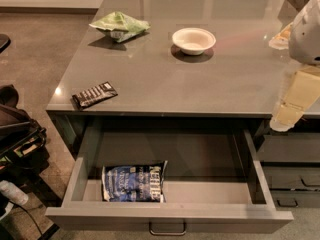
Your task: Pick blue chip bag from top drawer and place on counter
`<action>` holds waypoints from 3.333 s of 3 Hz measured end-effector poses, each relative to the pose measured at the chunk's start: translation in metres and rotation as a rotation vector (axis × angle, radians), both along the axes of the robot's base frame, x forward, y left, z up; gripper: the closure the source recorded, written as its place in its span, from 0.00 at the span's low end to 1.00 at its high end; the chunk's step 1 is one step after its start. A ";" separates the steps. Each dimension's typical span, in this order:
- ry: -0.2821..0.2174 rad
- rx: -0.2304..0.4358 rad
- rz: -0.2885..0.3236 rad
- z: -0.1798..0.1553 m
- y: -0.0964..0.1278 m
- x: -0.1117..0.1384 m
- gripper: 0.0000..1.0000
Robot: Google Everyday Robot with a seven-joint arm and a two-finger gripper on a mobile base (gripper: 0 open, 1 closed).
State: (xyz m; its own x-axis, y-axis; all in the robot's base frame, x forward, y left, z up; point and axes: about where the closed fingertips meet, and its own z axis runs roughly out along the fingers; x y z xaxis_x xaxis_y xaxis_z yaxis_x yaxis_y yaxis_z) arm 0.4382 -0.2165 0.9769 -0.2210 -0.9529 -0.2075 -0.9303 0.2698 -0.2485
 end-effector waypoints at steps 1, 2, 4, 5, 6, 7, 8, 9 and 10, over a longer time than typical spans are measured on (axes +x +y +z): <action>0.000 0.000 0.000 0.000 0.000 0.000 0.00; -0.036 0.027 -0.026 -0.007 0.000 -0.001 0.00; -0.058 0.300 -0.162 -0.089 0.018 -0.048 0.00; -0.056 0.378 -0.239 -0.111 0.018 -0.056 0.00; -0.079 0.380 -0.254 -0.107 0.018 -0.058 0.00; -0.122 0.427 -0.265 -0.127 0.030 -0.073 0.00; -0.119 0.533 -0.266 -0.184 0.067 -0.081 0.00; -0.133 0.582 -0.273 -0.184 0.084 -0.078 0.00; -0.131 0.584 -0.276 -0.183 0.083 -0.078 0.00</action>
Offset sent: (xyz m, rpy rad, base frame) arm -0.0014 -0.0033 -0.0264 0.0841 -0.0938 -0.0793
